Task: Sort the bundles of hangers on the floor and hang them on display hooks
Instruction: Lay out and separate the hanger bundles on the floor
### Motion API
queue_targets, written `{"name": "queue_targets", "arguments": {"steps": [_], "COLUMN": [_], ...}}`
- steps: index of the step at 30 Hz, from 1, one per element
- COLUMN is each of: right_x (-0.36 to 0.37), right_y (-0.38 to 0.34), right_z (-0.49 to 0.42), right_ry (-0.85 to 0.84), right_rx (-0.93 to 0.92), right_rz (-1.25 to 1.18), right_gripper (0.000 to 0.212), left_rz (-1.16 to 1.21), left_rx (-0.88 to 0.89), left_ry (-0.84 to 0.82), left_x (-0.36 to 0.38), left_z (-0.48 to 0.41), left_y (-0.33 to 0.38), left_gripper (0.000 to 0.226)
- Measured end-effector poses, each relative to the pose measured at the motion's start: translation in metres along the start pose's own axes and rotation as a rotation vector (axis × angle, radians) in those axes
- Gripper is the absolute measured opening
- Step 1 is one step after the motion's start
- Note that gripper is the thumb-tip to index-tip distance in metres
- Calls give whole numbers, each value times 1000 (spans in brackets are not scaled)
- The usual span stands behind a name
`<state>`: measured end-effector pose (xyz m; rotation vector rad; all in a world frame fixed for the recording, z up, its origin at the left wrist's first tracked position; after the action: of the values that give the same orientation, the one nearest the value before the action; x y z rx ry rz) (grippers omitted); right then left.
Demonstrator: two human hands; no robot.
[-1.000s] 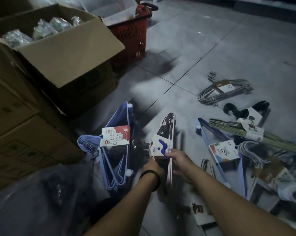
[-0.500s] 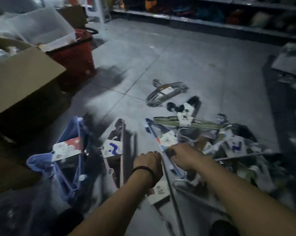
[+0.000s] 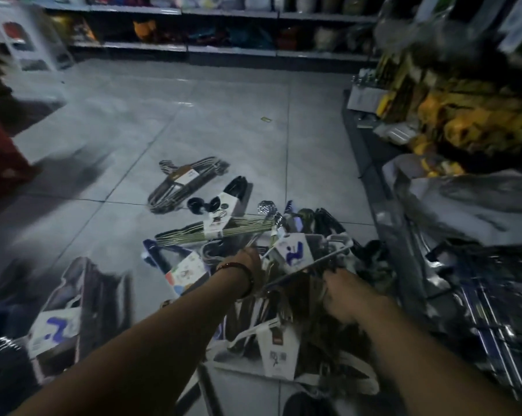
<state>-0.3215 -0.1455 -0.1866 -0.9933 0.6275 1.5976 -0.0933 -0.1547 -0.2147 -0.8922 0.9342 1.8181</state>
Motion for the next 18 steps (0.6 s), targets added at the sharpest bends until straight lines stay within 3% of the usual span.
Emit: {"name": "queue_targets", "arguments": {"steps": [5, 12, 14, 18], "right_x": [-13, -11, -11, -23], "right_y": [-10, -22, -25, -40], "right_z": [-21, -12, -13, -19], "right_ry": [20, 35, 61, 189], "right_rx": [-36, 17, 63, 236], "right_rz": [-142, -156, -307, -908], "right_gripper": [33, 37, 34, 43], "left_rz": [296, 63, 63, 161], "left_rx": [-126, -9, -6, -25], "left_ry": [1, 170, 149, 106], "left_x": [43, 30, 25, 16], "left_z": [-51, -18, -11, 11], "left_y": [2, 13, 16, 13], "left_gripper": [47, 32, 32, 41]}}
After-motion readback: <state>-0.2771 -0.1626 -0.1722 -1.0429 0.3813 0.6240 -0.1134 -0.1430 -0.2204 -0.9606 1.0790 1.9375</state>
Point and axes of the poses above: each hand's wrist, its own z-axis away from the middle knuckle, its own x-axis out of the palm, y = z × x, the point moved 4 cm from there along -z, towards the middle knuckle, and after that the axes turned 3 degrees about -x, right-handed, at the moved point
